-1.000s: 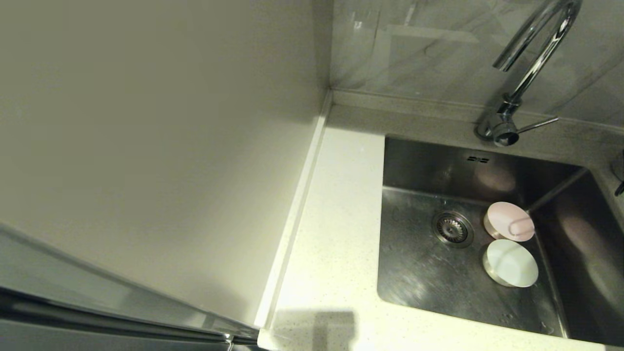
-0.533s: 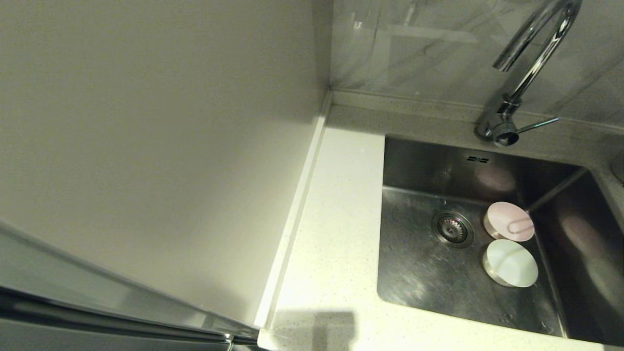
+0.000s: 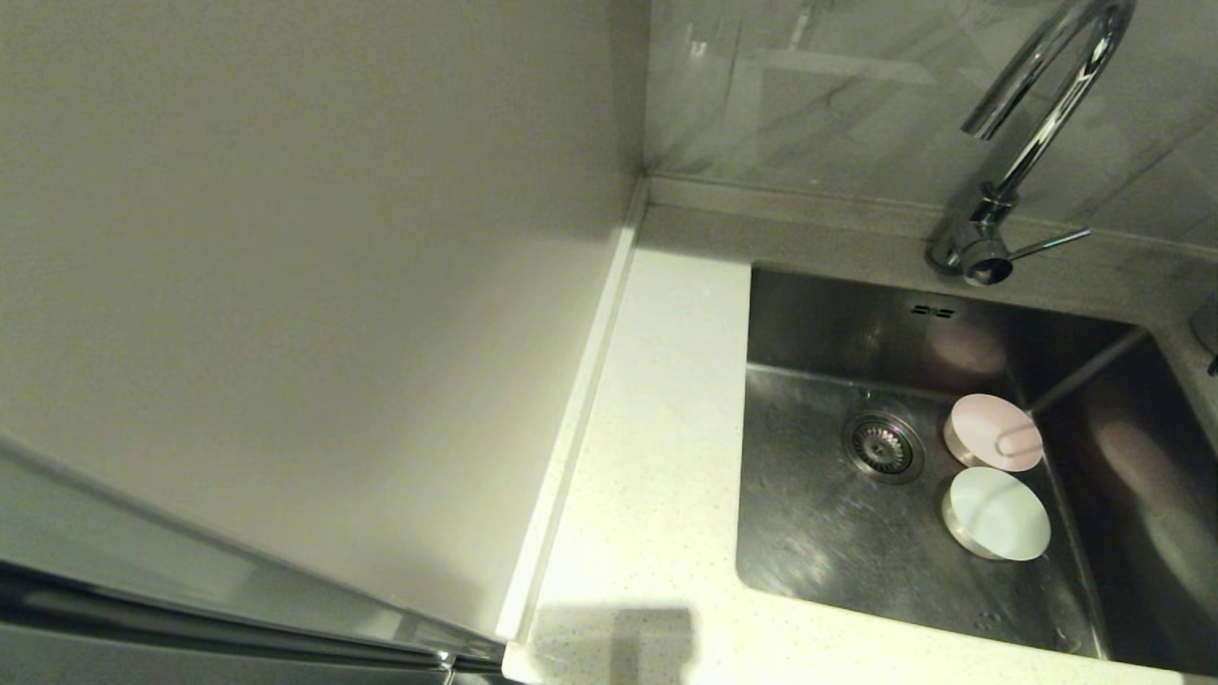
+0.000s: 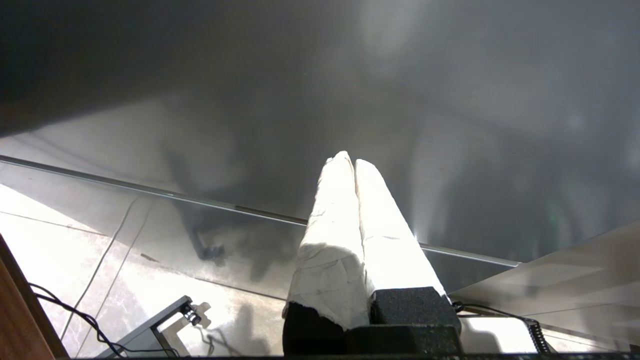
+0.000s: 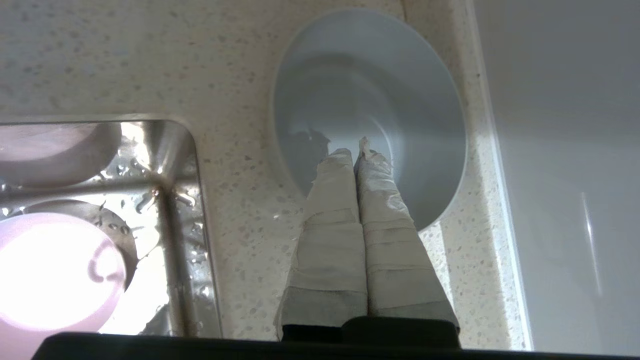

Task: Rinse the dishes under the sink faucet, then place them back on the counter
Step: Put a bowl into the sink

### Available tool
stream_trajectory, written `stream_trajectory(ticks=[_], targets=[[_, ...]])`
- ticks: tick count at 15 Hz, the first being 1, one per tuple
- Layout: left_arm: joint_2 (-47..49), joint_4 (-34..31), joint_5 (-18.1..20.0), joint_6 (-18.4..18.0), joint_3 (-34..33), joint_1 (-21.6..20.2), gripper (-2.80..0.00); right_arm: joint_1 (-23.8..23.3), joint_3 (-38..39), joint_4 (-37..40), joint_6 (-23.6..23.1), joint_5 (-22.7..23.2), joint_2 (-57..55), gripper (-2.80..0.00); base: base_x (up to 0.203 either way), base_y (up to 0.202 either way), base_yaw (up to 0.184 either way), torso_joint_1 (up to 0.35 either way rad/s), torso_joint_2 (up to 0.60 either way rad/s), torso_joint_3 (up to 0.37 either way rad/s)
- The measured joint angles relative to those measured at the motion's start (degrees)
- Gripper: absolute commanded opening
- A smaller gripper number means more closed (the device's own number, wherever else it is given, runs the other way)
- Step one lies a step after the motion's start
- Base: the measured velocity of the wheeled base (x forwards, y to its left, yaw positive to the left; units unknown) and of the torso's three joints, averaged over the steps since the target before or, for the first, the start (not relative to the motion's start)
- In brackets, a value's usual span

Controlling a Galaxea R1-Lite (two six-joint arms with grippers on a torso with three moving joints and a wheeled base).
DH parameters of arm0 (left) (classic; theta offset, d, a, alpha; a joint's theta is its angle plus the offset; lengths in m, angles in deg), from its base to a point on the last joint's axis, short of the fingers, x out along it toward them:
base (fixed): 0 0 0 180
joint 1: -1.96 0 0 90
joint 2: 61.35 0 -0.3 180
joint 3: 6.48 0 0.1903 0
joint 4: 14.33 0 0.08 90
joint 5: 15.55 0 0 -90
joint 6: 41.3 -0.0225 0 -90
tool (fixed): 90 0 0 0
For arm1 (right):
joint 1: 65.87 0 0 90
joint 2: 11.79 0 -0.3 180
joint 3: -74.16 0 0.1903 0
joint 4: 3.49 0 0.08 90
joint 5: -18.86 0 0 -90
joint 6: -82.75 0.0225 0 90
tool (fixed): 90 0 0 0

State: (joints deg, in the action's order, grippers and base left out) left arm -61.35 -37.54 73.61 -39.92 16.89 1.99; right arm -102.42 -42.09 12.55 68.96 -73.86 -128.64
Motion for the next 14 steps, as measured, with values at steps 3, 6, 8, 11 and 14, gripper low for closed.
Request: stream_trajectory(ticks=[3, 6, 8, 11, 14], targets=[[0.00, 0.00, 0.00, -0.01, 0.00, 0.00, -2.80, -0.02, -0.11, 0.06, -0.16, -0.02, -0.40, 0.00, 0.000, 0.000, 0.000, 0.000, 0.00, 0.000], [0.00, 0.00, 0.00, 0.00, 0.00, 0.00, -2.80, 0.04, -0.90, 0.10, -0.13, 0.00, -0.62, 0.00, 0.000, 0.000, 0.000, 0.000, 0.00, 0.000], [0.00, 0.00, -0.01, 0.00, 0.00, 0.00, -2.80, 0.06, -1.22, 0.16, -0.14, 0.00, -0.90, 0.00, 0.000, 0.000, 0.000, 0.000, 0.00, 0.000], [0.00, -0.02, -0.01, 0.00, 0.00, 0.00, -2.80, 0.06, -2.42, 4.07, -0.14, -0.02, -1.87, 0.00, 0.000, 0.000, 0.000, 0.000, 0.00, 0.000], [0.00, 0.00, -0.01, 0.02, 0.00, 0.00, -2.80, -0.02, -6.03, 8.20, 4.08, 0.00, -3.50, 0.00, 0.000, 0.000, 0.000, 0.000, 0.00, 0.000]])
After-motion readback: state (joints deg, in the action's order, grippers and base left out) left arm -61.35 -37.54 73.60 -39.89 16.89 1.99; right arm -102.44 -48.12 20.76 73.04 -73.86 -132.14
